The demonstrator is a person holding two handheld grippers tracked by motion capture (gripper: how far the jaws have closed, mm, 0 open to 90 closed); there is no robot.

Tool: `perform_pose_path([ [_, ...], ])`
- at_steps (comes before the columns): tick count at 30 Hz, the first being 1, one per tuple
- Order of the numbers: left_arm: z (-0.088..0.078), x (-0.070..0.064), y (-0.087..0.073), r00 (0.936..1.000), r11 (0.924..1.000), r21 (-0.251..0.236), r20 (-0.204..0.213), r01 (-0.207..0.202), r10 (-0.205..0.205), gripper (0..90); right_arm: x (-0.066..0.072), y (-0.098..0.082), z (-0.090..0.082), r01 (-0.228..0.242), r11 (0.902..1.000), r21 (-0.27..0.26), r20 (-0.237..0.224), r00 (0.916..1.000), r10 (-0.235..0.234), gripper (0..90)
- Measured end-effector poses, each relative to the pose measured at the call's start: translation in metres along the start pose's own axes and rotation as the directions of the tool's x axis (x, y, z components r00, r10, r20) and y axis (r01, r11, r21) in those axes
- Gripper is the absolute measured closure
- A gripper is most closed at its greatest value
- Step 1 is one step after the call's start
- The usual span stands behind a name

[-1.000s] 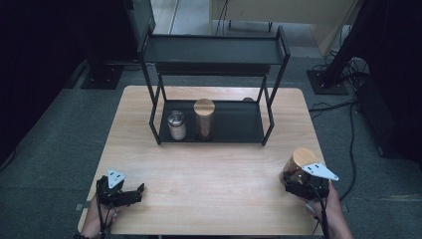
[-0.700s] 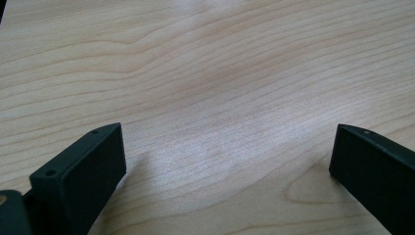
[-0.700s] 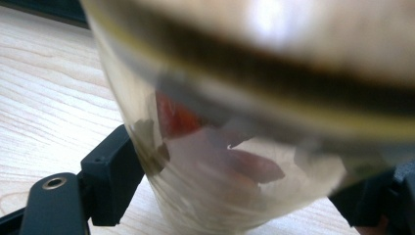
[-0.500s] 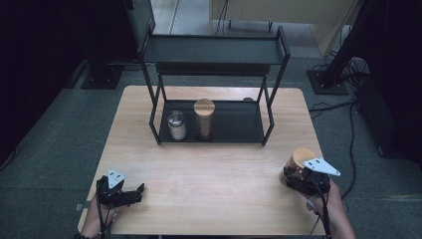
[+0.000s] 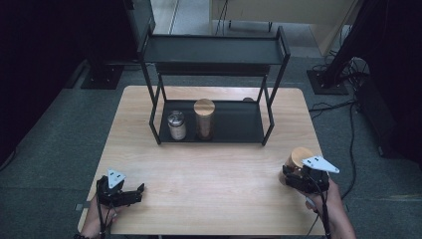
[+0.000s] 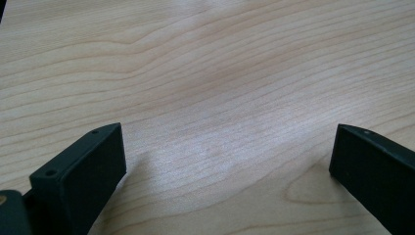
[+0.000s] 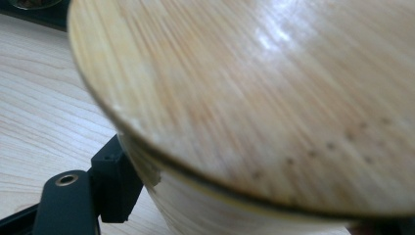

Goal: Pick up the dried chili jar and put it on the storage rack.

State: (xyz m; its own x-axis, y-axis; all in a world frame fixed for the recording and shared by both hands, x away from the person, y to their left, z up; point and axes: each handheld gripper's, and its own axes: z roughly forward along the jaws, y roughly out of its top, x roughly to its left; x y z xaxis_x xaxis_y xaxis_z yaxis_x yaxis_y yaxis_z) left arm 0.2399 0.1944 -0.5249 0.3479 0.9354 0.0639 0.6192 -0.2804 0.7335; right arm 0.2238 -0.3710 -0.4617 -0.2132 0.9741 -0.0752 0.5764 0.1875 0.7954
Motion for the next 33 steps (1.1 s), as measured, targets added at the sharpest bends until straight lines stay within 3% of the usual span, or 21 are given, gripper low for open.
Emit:
perform_pose_path([
  [14, 0.0, 0.0, 0.0, 1.0, 1.0, 0.0, 0.001, 0.0, 0.0, 0.5, 0.012, 0.008, 0.006, 0.005, 1.0, -0.003, -0.035, 0.9994, -0.005, 23.6],
  [33, 0.0, 0.0, 0.0, 1.0, 1.0, 0.0, 0.003, -0.002, 0.002, 0.5, 0.048, 0.028, 0.021, 0.044, 0.999, 0.0, -0.106, 0.9934, -0.044, 24.2],
])
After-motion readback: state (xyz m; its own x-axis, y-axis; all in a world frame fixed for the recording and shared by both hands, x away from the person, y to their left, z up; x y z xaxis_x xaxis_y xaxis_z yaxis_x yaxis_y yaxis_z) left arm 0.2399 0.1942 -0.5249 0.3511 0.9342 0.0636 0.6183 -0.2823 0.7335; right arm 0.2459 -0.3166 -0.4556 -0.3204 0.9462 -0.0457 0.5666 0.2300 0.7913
